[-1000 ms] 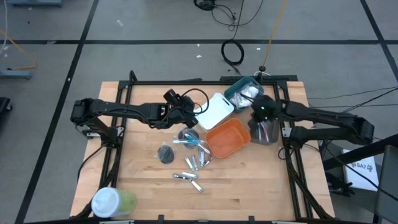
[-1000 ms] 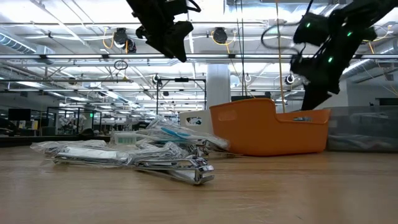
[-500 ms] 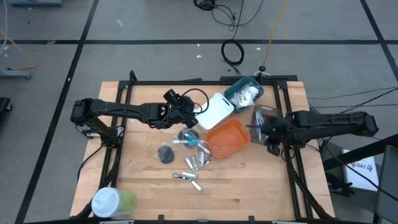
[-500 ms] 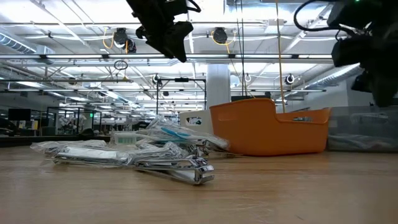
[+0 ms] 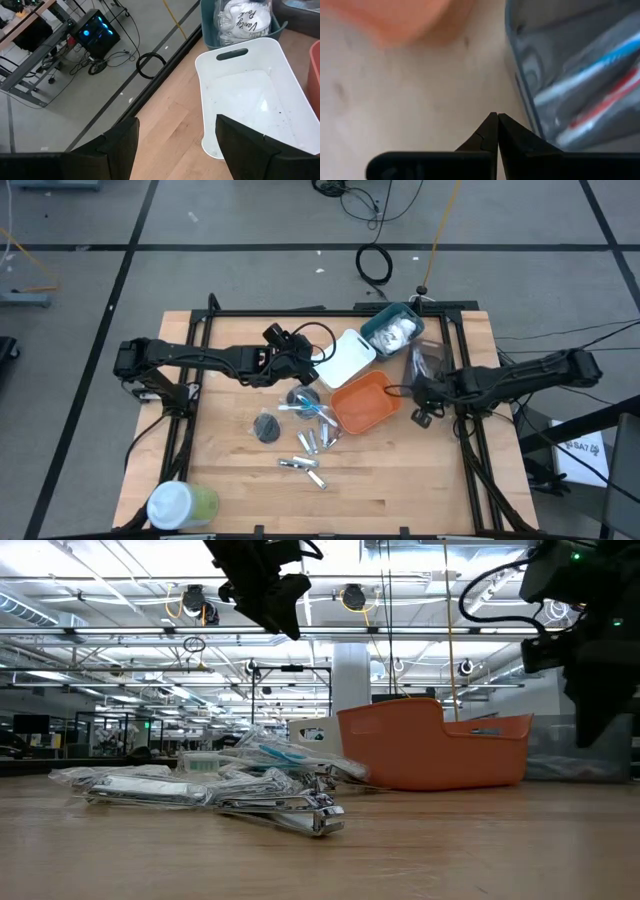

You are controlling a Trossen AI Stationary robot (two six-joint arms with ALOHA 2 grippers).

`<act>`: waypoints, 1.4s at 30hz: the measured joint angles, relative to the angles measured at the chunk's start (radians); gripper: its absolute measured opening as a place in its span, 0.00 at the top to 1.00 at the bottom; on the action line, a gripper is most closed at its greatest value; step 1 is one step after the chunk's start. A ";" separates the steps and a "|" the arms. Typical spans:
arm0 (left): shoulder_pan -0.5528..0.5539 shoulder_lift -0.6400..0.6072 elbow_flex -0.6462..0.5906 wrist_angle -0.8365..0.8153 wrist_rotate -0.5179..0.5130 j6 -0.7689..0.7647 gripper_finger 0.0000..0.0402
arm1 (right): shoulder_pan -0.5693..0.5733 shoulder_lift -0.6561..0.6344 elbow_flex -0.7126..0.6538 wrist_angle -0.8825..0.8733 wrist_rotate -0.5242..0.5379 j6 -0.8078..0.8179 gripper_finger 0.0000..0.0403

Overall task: Pick & Place Travel size toiletries
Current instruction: Adjust the black bin

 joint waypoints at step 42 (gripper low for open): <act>0.000 0.000 0.000 0.005 0.000 0.002 0.36 | 0.013 0.394 0.209 -0.515 0.095 0.294 1.00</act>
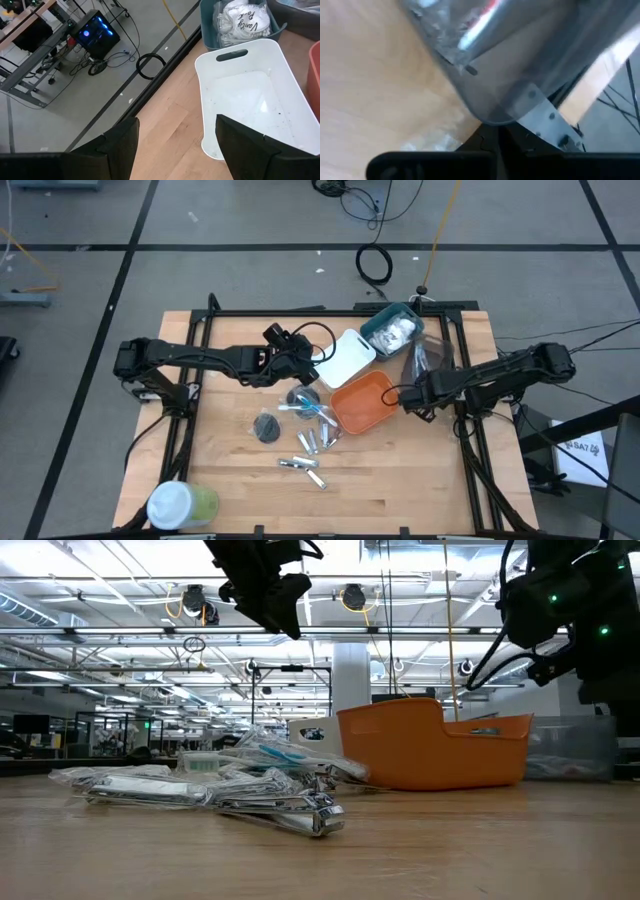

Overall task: Pick & Place Travel size toiletries
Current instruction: Adjust the black bin, then put the blue toothbrush into the black bin

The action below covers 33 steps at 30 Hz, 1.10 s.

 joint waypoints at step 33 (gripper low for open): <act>0.000 0.000 0.000 -0.023 0.074 -0.072 0.36 | 0.158 -0.287 0.100 0.510 0.246 -0.447 1.00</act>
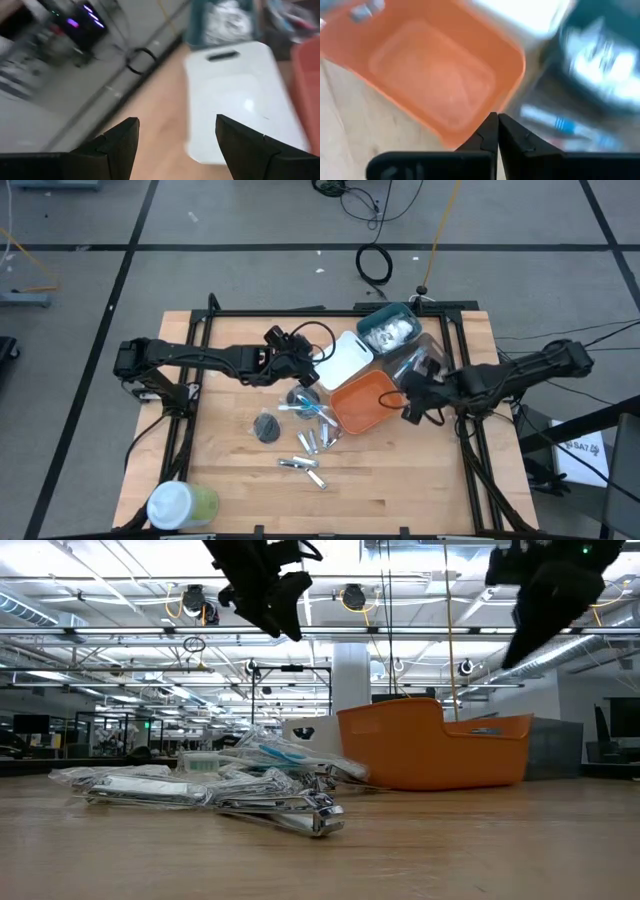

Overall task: Pick & Place Travel size toiletries
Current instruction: Put the blue toothbrush into the black bin

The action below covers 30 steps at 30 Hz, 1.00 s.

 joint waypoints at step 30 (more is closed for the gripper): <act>-0.153 0.302 -0.044 0.075 0.387 0.481 0.36 | 0.044 -0.085 -0.065 0.453 0.143 -0.544 1.00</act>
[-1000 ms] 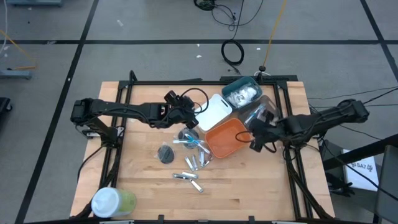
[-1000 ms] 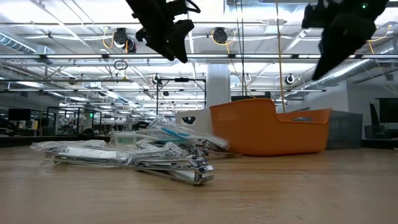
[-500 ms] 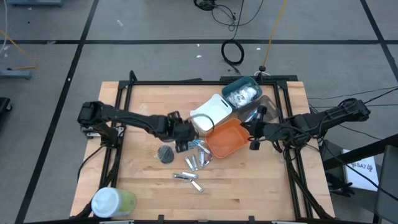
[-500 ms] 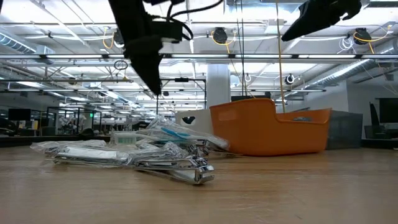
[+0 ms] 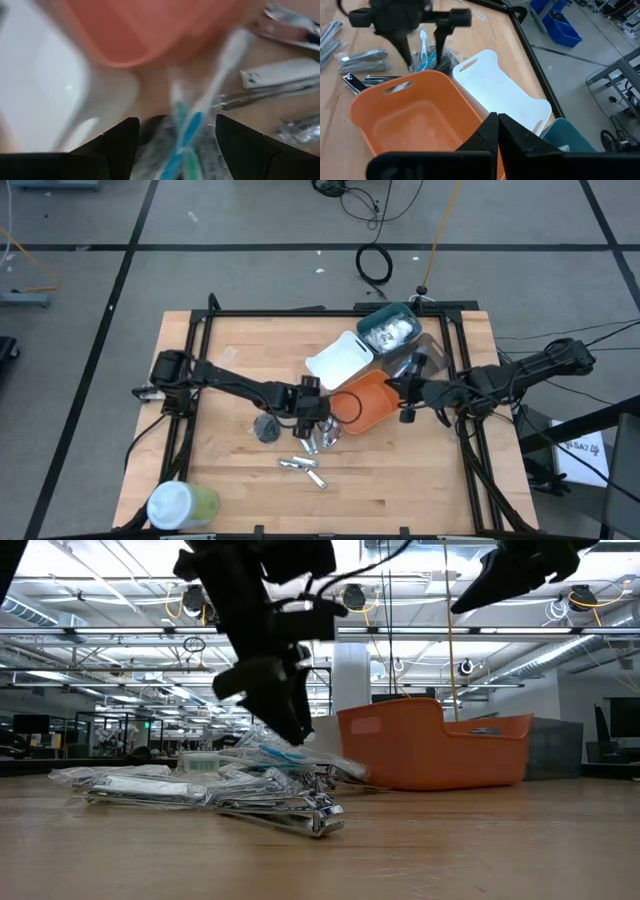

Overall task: Pick & Place Travel size toiletries
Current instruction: Put the blue toothbrush into the black bin

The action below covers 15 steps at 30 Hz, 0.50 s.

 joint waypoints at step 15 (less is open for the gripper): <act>0.013 0.032 0.000 -0.014 0.037 0.028 0.40 | 0.000 -0.013 -0.017 0.027 0.001 -0.021 1.00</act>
